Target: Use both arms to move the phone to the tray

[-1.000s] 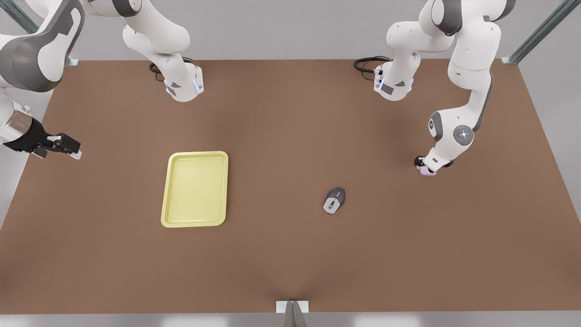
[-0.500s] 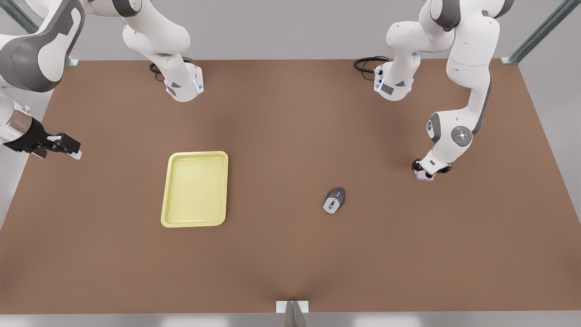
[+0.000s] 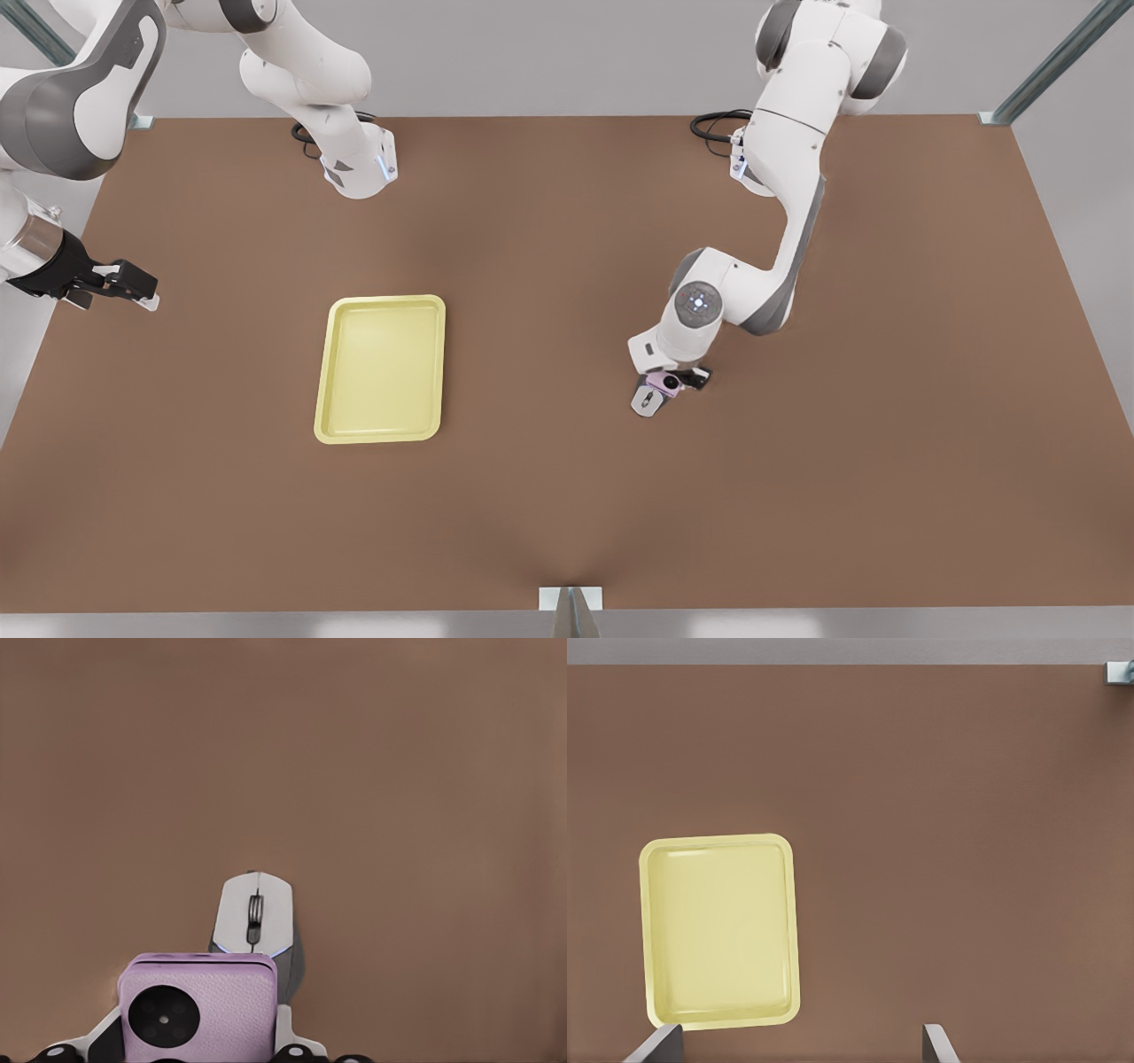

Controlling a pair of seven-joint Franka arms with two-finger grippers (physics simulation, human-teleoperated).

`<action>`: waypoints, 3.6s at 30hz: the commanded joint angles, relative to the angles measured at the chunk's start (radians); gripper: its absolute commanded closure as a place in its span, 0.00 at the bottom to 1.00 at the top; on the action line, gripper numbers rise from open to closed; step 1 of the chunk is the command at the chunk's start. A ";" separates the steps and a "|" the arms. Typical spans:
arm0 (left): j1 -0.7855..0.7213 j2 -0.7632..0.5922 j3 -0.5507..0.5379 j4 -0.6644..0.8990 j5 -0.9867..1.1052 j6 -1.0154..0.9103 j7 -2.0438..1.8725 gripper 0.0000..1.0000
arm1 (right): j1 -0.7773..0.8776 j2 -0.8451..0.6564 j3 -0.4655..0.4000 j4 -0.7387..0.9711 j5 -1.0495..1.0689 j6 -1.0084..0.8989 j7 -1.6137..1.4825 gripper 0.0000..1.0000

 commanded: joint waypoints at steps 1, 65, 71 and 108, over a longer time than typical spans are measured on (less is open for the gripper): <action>-0.062 0.056 -0.001 0.106 -0.044 -0.213 -0.622 0.18 | 0.000 -0.001 0.000 0.000 0.001 0.001 -0.001 0.00; 0.425 -0.304 0.058 0.295 0.063 -0.750 0.144 0.00 | 0.781 0.525 -0.040 -0.262 0.361 0.765 1.556 0.00; 0.426 -0.291 0.068 0.296 0.060 -0.747 0.144 0.00 | 0.819 0.591 -0.040 -0.265 0.194 0.778 1.457 0.00; 0.428 -0.289 0.210 0.285 -0.075 -0.760 0.010 0.00 | 0.807 0.692 -0.009 -0.181 0.134 0.883 1.464 0.00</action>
